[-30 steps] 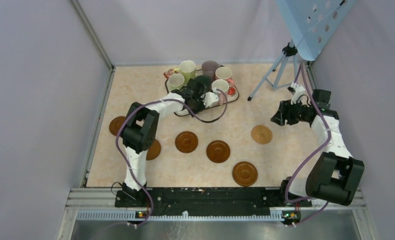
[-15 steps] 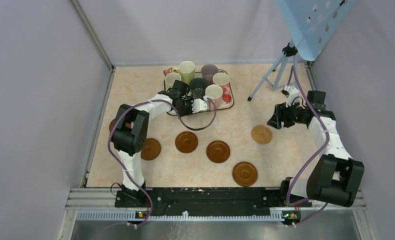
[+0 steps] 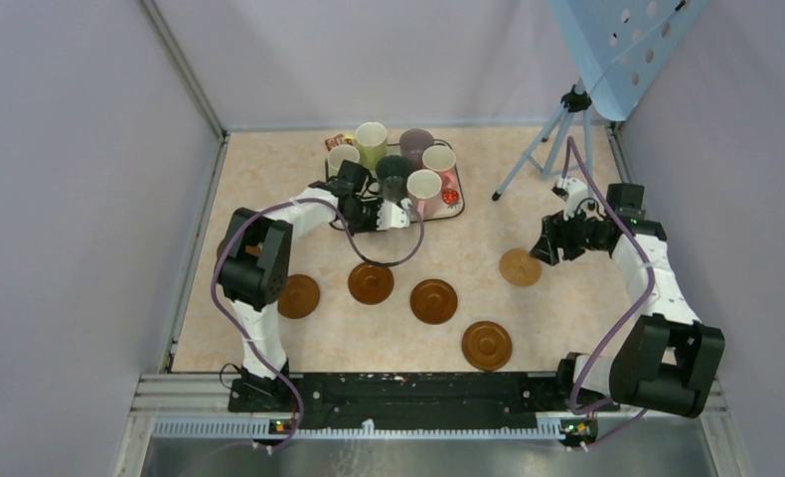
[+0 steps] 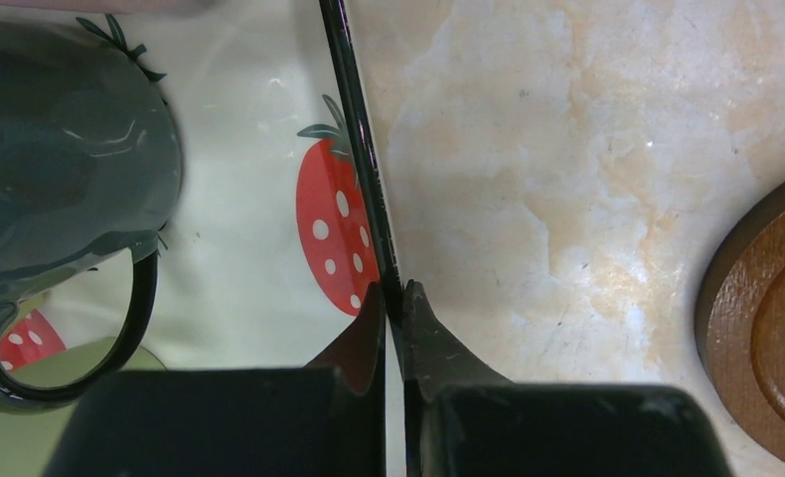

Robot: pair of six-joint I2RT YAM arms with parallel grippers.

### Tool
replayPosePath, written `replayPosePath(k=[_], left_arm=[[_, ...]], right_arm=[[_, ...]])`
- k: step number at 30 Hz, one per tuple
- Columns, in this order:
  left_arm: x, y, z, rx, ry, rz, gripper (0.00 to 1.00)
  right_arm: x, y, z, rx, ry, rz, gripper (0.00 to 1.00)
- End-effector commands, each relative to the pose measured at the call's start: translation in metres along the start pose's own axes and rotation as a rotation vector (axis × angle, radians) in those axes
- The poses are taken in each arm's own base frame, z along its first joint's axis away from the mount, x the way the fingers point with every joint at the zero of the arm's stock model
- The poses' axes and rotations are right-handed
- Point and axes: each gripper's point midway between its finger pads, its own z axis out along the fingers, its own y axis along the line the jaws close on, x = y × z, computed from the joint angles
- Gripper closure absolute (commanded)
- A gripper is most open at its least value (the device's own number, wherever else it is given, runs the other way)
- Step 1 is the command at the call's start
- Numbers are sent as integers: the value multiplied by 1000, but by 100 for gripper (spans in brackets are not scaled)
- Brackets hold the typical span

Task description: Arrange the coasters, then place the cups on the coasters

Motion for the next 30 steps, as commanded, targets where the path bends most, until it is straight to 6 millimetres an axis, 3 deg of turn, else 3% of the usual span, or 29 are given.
replayPosePath(k=[1,6,11,15,16,17,18,24,25,30], left_arm=[[48,-82,-9,286,119,-118,100],[52,-71,-13,280,117,-82,99],[16,-52,-34,225,7,-134,61],[-20,-34,-68,154,-96,-199,43],[-27,-36,-76,148,-123,-211,38],[-32,-39,-84,144,-148,-220,25],[-37,-44,-91,137,-169,-229,22],[-40,-88,-106,118,-250,-402,15],[-40,-94,-106,105,-262,-434,5],[-34,-103,-99,12,-276,-659,1]], right_arm=[[1,9,2,-25,12,-69,37],[2,18,9,-54,37,-105,37],[1,33,18,-94,66,-173,37],[-7,47,30,-110,83,-233,36],[-8,52,33,-117,84,-243,36],[-9,55,36,-122,84,-249,35],[-9,59,40,-130,85,-258,35],[-1,91,68,-151,108,-341,35],[-3,97,74,-151,102,-362,33],[-3,121,98,-182,110,-415,31]])
